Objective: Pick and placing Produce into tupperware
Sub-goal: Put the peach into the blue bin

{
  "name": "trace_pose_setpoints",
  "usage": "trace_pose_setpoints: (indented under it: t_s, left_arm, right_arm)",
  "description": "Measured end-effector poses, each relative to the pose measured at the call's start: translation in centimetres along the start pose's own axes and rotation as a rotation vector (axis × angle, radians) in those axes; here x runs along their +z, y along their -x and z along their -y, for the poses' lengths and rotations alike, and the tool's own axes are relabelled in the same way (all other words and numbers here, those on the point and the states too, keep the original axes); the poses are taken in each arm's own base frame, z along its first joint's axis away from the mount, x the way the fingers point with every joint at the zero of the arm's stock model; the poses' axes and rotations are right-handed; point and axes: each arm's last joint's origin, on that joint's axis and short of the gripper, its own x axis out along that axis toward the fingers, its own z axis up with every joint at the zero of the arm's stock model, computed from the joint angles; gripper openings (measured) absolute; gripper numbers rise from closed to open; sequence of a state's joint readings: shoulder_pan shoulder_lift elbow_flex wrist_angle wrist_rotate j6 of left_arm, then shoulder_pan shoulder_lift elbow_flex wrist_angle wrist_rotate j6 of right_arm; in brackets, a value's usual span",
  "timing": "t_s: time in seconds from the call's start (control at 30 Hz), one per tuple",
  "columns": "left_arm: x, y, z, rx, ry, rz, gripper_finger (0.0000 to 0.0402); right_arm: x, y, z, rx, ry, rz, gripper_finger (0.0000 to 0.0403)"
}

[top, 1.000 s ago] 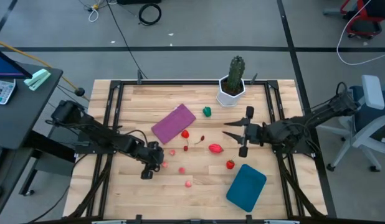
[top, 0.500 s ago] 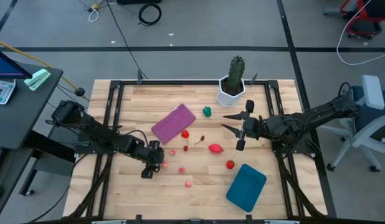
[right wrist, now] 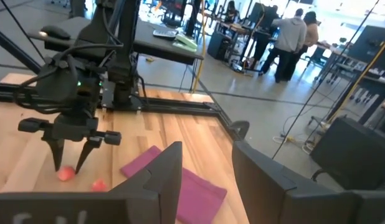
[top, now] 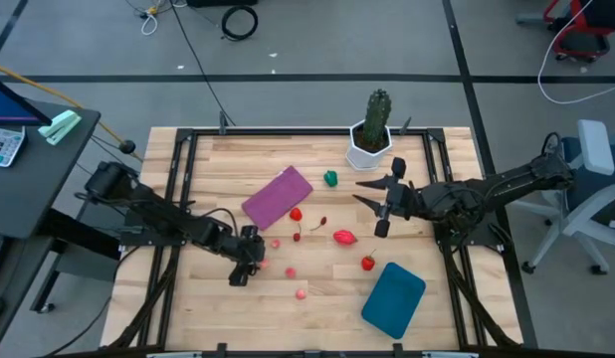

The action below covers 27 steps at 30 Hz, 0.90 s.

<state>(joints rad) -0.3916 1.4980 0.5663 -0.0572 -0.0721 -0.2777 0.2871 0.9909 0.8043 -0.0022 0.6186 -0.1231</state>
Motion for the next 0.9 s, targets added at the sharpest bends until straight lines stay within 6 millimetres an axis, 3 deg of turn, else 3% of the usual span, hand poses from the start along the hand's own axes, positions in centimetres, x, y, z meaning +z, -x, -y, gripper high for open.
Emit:
trace_pose_setpoints:
  t_s: [0.23,0.5,0.63,0.77,0.9]
  left_arm:
    - [0.0,-0.9,0.0,0.021,0.025,0.005,0.0138]
    - [1.1,-0.6,0.4,0.006,0.014,0.072,0.0022]
    - [4.2,0.4,2.1,-0.035,-0.079,0.180,0.0016]
    - [8.9,2.6,4.2,-0.021,-0.245,0.349,0.0013]
    - [13.5,3.6,4.9,0.006,-0.337,0.452,0.0013]
  right_arm:
    - [-0.2,0.0,0.0,0.002,-0.013,-0.019,0.0149]
    - [-0.3,0.0,0.0,0.002,-0.010,-0.023,0.0149]
    - [-0.3,0.0,0.0,0.002,-0.011,-0.023,0.0149]
    - [-0.3,0.0,0.0,0.002,-0.011,-0.023,0.0148]
    - [-0.3,0.0,0.1,-0.002,-0.012,-0.024,0.0148]
